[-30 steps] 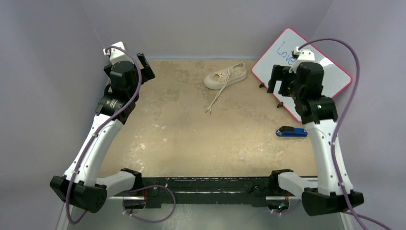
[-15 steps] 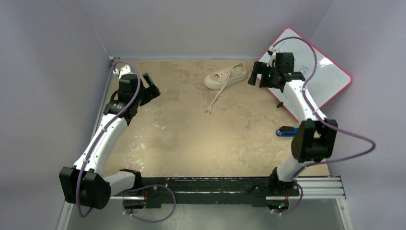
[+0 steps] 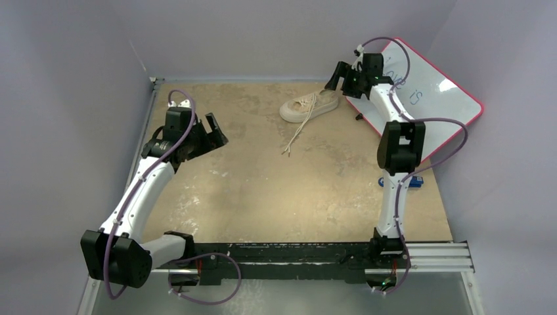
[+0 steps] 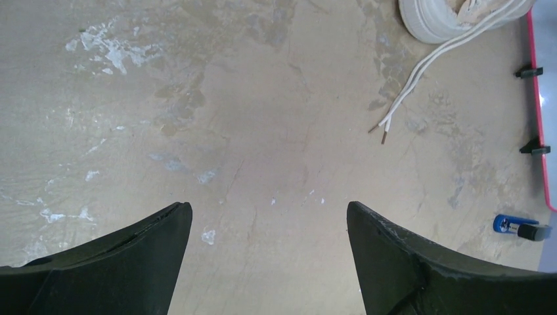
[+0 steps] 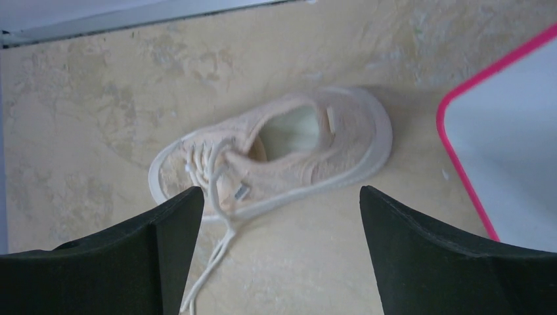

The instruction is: Tie the shoes

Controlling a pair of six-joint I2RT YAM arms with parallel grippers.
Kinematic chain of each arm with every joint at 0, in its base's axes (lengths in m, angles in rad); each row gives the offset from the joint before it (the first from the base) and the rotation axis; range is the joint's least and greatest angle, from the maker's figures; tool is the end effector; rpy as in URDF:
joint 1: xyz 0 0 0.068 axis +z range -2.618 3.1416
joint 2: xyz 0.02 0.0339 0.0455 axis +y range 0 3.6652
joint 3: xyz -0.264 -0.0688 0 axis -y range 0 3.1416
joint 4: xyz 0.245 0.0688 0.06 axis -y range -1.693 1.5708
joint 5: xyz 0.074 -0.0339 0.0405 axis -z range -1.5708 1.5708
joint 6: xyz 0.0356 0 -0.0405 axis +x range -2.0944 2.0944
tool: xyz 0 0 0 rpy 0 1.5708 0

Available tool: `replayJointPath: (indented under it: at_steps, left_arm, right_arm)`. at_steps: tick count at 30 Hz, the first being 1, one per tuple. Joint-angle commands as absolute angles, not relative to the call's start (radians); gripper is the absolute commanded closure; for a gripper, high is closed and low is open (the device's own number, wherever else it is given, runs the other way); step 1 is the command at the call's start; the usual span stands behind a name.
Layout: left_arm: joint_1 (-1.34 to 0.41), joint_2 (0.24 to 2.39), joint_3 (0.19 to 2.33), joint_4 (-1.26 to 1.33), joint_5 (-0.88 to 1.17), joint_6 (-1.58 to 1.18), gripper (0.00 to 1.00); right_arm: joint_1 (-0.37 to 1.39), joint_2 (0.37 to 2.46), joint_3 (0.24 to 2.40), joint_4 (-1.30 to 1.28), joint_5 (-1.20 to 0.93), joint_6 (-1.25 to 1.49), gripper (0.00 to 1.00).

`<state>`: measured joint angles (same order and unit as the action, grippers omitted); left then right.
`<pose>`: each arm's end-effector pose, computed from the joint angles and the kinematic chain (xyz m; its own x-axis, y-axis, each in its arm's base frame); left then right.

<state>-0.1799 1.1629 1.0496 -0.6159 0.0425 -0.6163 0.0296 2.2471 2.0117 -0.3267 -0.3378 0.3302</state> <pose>0.2429 -0.0457 0.3148 -0.6563 -0.4676 -0.5921 -0.2076 0.8664 -0.4541 0.5279 0.0274 0.2633 -0.6039 0.2882 -0.7432 -0.1188 0.8894 0.4414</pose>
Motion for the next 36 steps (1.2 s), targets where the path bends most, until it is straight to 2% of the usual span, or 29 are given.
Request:
replayJointPath:
  at_steps: [1,9,19,25,27,30,36]
  left_arm:
    - [-0.193,1.133,1.101,-0.651,0.089,-0.533,0.13]
    - [-0.207,1.112,1.102,-0.672,0.084,-0.513,0.12]
    - [-0.238,1.142,1.119,-0.662,0.085,-0.499,0.11]
    - [-0.255,1.155,1.126,-0.658,0.085,-0.505,0.11]
    - [-0.263,1.154,1.126,-0.660,0.083,-0.503,0.11]
    - [-0.268,1.153,1.125,-0.660,0.077,-0.502,0.11]
    - [-0.280,1.166,1.125,-0.643,0.068,-0.500,0.11]
  right_arm:
    - [0.024,2.338,2.168,-0.266,-0.392,0.384,0.12]
    - [0.023,2.468,2.313,-0.281,-0.368,0.372,0.26]
    - [0.023,2.410,2.209,-0.308,-0.285,0.308,0.60]
    - [0.041,2.419,2.230,-0.364,-0.231,0.287,0.93]
    - [0.053,2.410,2.241,-0.403,-0.189,0.294,0.99]
    - [0.073,2.343,2.193,-0.469,-0.068,0.407,1.00]
    - [0.111,2.149,1.952,-0.596,0.092,0.705,1.00]
